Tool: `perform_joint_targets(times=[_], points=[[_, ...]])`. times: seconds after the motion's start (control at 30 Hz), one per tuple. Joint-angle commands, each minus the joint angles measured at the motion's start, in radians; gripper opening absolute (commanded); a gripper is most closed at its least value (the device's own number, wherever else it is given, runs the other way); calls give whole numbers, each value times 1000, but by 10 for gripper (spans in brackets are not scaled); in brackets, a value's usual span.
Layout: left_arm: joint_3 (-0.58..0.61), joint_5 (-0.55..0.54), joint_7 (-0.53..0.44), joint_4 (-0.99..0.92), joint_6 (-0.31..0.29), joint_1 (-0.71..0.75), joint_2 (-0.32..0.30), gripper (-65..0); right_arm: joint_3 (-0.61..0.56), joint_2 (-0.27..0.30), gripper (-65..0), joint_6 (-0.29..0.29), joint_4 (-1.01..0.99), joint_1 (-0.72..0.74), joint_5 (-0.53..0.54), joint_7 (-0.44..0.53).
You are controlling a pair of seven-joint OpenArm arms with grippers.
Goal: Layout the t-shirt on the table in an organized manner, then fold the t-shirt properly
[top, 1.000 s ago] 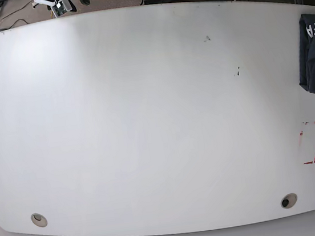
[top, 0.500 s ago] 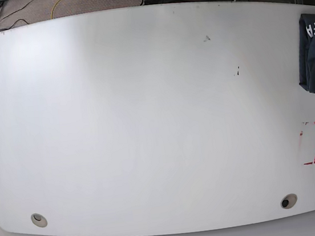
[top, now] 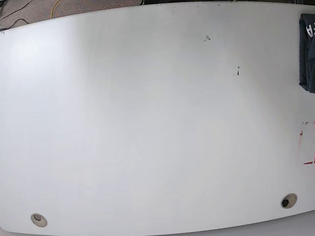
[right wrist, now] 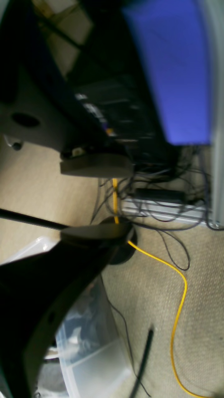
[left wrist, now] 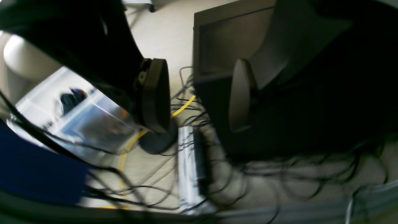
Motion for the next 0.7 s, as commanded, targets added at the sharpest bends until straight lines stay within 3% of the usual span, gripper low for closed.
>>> perform_joint_targets(times=[0.0,0.2,0.37,0.67], points=[[-3,0,-12,-105,48,-62,-7,-364,4,11,-412,-33,-106,45,-28,46],[-3,46,-60,-306,217,-191,-4,-362,3,3,-412,-125,-316,166,-111,104],[-3,106,-159,-447,310,-252,18,-360,3,-3,-412,-189,-424,242,-137,111],[-3,138,-233,-611,338,-347,24,-358,3,-12,-409,-255,-491,315,-142,103]])
